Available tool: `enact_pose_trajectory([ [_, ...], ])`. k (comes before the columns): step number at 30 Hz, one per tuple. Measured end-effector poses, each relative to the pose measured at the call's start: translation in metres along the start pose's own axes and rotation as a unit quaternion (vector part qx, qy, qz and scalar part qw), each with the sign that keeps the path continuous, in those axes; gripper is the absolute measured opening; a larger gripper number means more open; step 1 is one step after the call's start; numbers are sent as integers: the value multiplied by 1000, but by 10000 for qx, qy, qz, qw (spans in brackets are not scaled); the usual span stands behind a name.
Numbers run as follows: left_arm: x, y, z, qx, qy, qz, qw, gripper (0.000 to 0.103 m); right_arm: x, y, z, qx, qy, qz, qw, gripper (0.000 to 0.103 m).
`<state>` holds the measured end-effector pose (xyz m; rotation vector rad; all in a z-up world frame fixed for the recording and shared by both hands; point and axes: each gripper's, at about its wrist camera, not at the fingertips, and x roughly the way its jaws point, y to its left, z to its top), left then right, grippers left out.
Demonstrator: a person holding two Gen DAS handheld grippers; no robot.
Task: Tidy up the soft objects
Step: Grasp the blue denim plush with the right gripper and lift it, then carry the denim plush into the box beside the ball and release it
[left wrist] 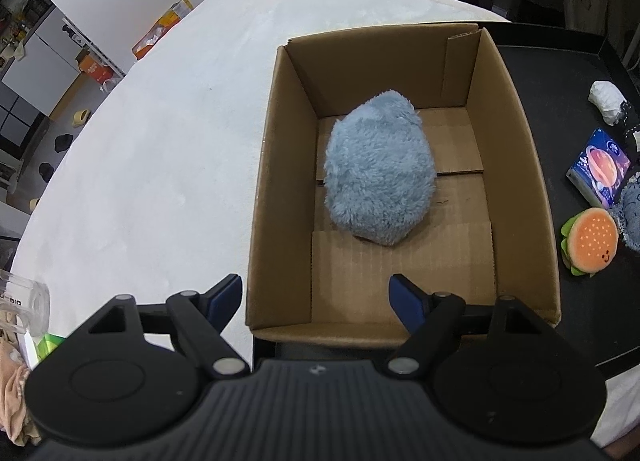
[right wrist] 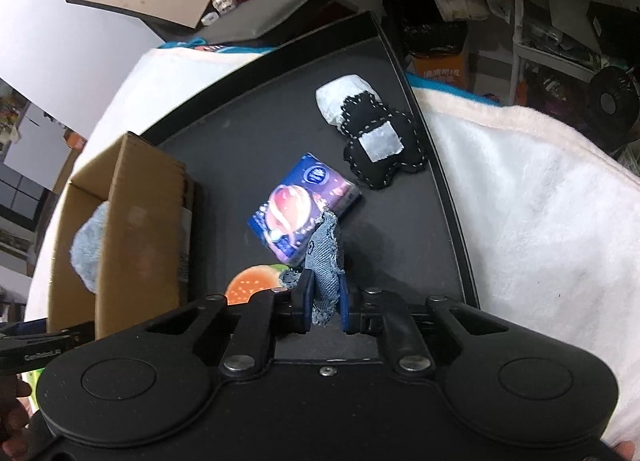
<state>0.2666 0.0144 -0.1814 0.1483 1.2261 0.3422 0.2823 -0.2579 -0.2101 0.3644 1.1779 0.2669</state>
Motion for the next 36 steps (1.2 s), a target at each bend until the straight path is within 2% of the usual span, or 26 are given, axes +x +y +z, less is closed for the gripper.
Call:
enact_pose_trajectory([
  [9,-7,10,-1,-124,-110,-139,9998,79,-18,10,0,-111,-212,173,9996,12],
  [17,-8,27,-3,-328,-159,-286,9989,79,-31,36,3,-393,-290,187,9986,12],
  [29,-6,44,-7,-590,-296,-653,9957,79,-55,103,17,-931,-619,391,9930,13],
  [36,-5,56,-11,-782,-378,-845,9926,79,-52,140,16,-1252,-692,363,9890,13],
])
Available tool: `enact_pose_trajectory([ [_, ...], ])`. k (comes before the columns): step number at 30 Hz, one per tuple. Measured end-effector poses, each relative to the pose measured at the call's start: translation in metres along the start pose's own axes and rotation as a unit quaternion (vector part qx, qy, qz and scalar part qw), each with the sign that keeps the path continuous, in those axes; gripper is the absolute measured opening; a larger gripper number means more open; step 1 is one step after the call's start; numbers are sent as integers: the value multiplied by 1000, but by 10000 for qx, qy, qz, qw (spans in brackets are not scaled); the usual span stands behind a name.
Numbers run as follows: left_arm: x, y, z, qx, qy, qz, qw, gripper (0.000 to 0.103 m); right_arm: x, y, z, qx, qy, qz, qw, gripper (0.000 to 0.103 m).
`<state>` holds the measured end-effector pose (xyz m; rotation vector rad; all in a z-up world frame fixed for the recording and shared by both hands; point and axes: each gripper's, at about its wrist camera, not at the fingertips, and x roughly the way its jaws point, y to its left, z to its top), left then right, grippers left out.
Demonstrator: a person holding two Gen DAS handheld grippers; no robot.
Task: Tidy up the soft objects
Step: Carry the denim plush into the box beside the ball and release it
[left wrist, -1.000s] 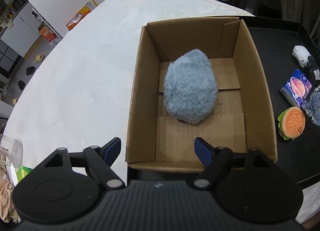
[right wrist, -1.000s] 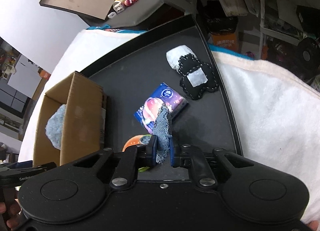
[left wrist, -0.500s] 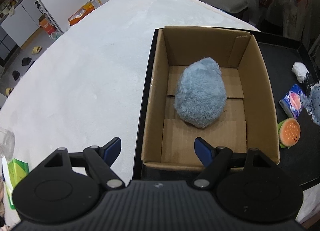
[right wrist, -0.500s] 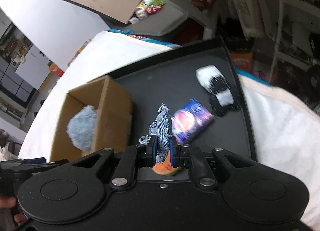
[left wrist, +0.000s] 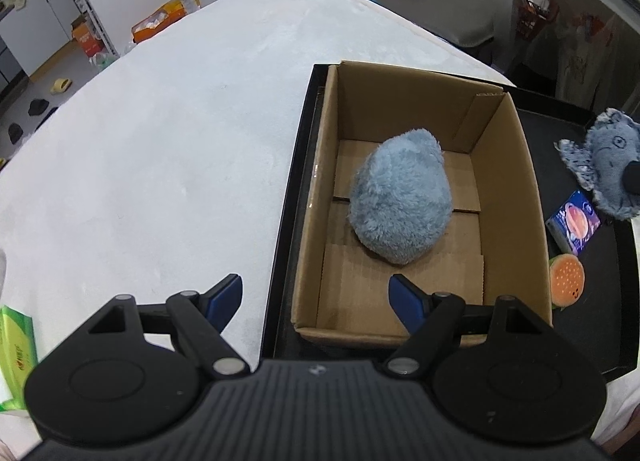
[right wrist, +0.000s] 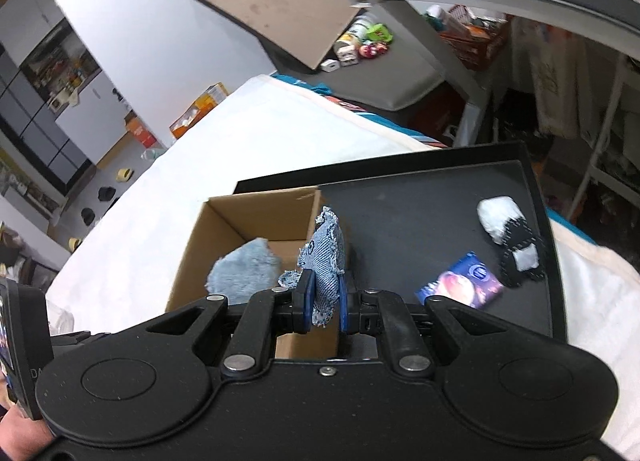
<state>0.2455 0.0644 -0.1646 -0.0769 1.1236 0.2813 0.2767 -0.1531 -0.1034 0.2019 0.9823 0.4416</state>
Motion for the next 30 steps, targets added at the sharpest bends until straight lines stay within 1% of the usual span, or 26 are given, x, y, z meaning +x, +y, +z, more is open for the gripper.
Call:
enact_pose_trajectory([
  [9,3,13,-1,-225,-62,-221,9995,75,13,27,8,-339,0,-217,9992,13],
  [11,4,14,-2,-207,-82,-251,9994,72,15,32,9,-422,1,-273,9987,13],
  [13,7,15,-2,-208,-48,-296,9993,66,18,38,11,-491,9,-311,9983,13],
  [15,10,17,-3,-229,-23,-346,9991,63,21,42,10,-526,33,-320,9981,13],
  [17,13,19,-3,-261,-6,-383,9989,57,25,48,10,-577,59,-344,9977,13],
  [19,14,20,-4,-266,-7,-457,9986,45,29,53,10,-640,91,-365,9972,13],
  [20,16,21,-4,-259,5,-491,9985,41,30,55,10,-678,105,-370,9970,13],
  [22,19,24,-5,-294,47,-547,9981,26,33,61,10,-750,127,-397,9963,13],
  [24,22,26,-5,-348,94,-585,9976,18,37,65,11,-808,141,-425,9957,13],
  [27,25,30,-7,-343,100,-616,9975,11,42,69,12,-882,166,-488,9948,14],
  [30,25,35,-8,-347,35,-692,9970,10,48,71,13,-914,176,-525,9943,14],
])
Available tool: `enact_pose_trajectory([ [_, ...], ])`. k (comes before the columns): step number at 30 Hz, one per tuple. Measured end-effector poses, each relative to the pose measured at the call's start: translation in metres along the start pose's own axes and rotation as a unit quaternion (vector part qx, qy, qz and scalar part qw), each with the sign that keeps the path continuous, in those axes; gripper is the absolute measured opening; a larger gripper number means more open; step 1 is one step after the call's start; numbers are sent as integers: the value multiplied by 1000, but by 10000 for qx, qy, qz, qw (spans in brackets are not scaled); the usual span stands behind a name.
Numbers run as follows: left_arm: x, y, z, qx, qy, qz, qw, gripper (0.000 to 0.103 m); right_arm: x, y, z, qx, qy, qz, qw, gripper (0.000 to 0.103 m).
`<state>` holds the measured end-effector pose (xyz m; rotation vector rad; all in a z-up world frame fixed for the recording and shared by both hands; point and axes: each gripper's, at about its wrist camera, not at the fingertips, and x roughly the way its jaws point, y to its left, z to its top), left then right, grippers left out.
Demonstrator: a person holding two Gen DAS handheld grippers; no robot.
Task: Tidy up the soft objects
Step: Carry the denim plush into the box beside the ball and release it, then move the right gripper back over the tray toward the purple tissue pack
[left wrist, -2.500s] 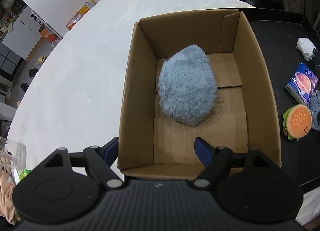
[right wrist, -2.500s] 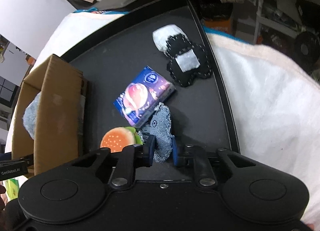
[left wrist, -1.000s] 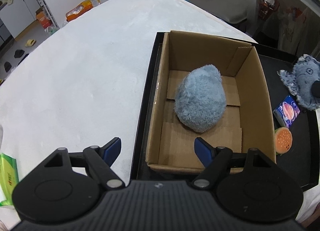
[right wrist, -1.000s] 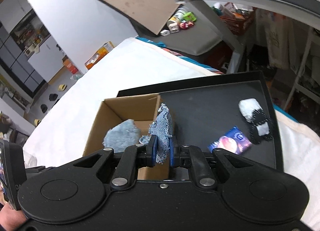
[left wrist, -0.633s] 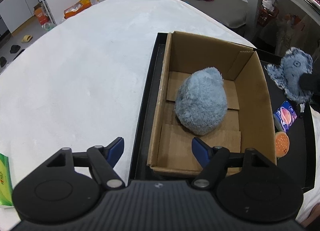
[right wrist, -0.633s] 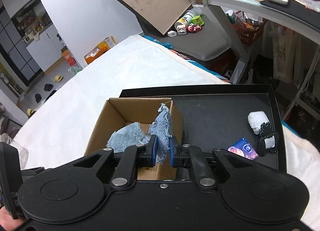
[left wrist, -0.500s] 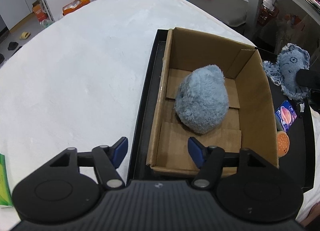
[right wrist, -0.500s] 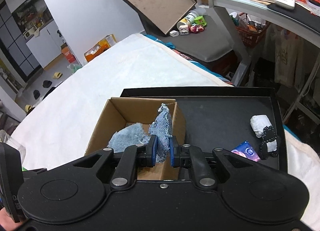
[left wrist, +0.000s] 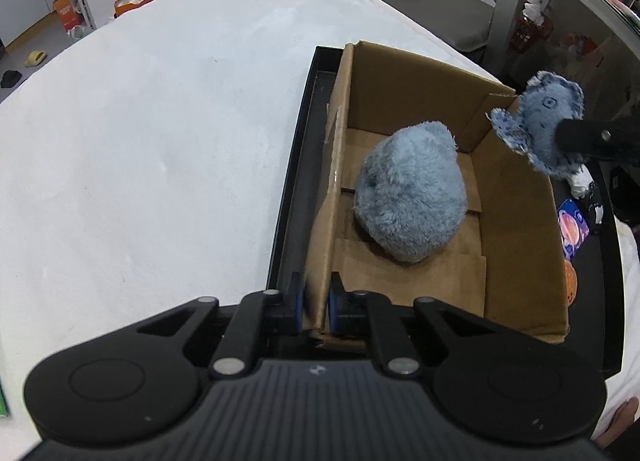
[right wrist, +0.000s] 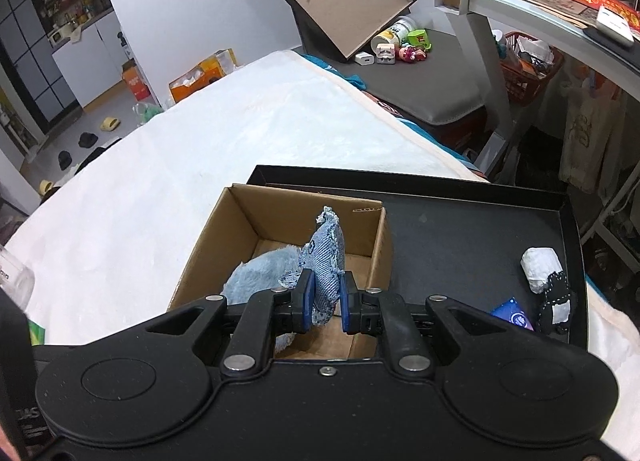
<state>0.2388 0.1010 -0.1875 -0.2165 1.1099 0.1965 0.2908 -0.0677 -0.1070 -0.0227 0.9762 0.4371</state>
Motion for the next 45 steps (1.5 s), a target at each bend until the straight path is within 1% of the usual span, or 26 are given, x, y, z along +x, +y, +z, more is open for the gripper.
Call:
enact_pose_trajectory([
  [7,-2,6,-3,77,16,-24,10000,11,9,6,1,37,31,62,10000,15],
  [8,-2,7,-2,67,21,-18,10000,11,10,7,2,47,44,88,9999,19],
  [10,-1,8,0,31,49,-14,10000,11,12,8,3,56,57,119,9999,23],
  [12,1,9,2,5,125,-17,9999,12,12,9,3,38,68,139,9999,32],
  [16,2,6,6,38,191,53,9998,14,7,5,2,36,46,165,9998,35],
  [20,3,-2,8,136,206,199,9995,15,-1,-4,-2,45,15,126,9999,43],
  [21,4,-4,9,138,213,221,9994,19,-3,-6,-3,34,15,110,9999,44],
  [23,3,-7,9,146,231,250,9993,29,-6,-12,-6,11,4,70,10000,45],
  [24,3,-8,9,149,231,265,9993,39,-8,-16,-7,15,-3,45,10000,46],
  [25,2,-8,9,154,222,280,9992,46,-9,-19,-9,24,-9,25,10000,46],
  [28,-1,-9,9,176,139,298,9993,55,-10,-30,-13,69,-17,-38,10000,48],
  [32,-6,-12,10,184,78,363,9991,57,-10,-43,-18,88,4,-104,9999,48],
  [40,-6,-21,12,284,119,499,9983,58,-11,-73,-24,247,-14,-160,9996,49],
  [44,-5,-27,13,325,129,605,9976,59,-8,-91,-29,401,30,-176,9990,51],
  [45,-5,-28,13,337,135,635,9973,59,-7,-95,-31,436,29,-190,9989,54],
])
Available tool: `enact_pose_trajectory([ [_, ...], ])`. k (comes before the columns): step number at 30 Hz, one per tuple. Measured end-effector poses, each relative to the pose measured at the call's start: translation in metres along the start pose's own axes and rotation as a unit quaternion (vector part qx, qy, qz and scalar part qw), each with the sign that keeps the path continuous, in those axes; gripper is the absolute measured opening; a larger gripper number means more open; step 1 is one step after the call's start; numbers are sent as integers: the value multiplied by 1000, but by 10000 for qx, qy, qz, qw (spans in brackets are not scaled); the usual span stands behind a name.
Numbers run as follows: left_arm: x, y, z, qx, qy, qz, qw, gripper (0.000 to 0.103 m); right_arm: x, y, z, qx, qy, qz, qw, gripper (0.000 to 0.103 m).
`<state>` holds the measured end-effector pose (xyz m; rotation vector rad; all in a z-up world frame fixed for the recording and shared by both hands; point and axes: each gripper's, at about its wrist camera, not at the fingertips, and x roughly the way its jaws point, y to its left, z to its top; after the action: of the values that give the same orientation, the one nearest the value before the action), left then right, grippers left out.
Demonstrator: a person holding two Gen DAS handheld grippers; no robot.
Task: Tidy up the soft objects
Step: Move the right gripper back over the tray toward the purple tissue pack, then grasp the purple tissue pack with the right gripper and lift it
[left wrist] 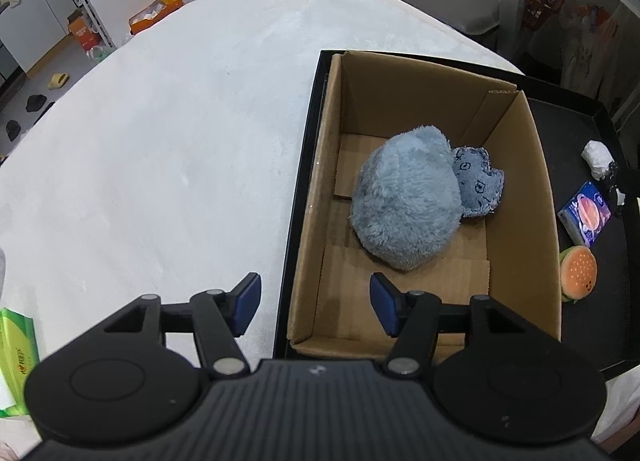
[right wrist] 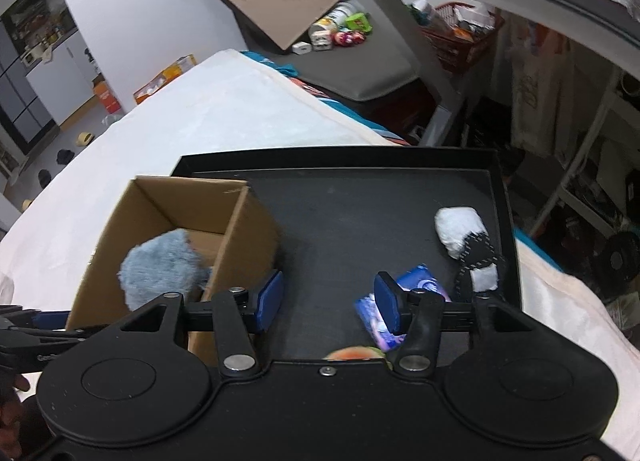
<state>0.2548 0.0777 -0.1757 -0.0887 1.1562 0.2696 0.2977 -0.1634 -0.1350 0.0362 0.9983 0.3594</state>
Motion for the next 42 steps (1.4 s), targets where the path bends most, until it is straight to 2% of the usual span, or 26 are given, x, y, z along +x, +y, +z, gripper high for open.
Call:
enact_pose_trajectory([
  [2,0,-4,0,58,18,59,10000,60,1,-8,-2,77,-19,4,10000,58],
  [3,0,-6,1,94,34,93,9999,65,3,-13,-2,119,-21,17,9999,60],
  [4,0,-8,1,130,46,129,9998,70,5,-18,-3,172,-2,30,9998,61],
  [7,-2,-14,2,225,3,237,9995,74,12,-31,-7,315,80,46,9995,62],
  [10,0,-21,2,309,18,325,9990,74,20,-43,-12,462,165,32,9988,63],
  [14,3,-26,2,268,0,546,9981,75,29,-54,-19,607,237,33,9979,75],
  [22,8,-35,7,362,81,736,9966,75,43,-68,-18,931,347,90,9950,86],
  [24,11,-37,8,387,107,790,9961,75,47,-70,-18,999,420,87,9941,92],
  [39,25,-50,13,541,306,967,9934,75,87,-67,-19,800,775,-189,9936,93],
  [42,26,-50,14,533,331,985,9932,75,89,-62,-20,663,772,-217,9946,98],
])
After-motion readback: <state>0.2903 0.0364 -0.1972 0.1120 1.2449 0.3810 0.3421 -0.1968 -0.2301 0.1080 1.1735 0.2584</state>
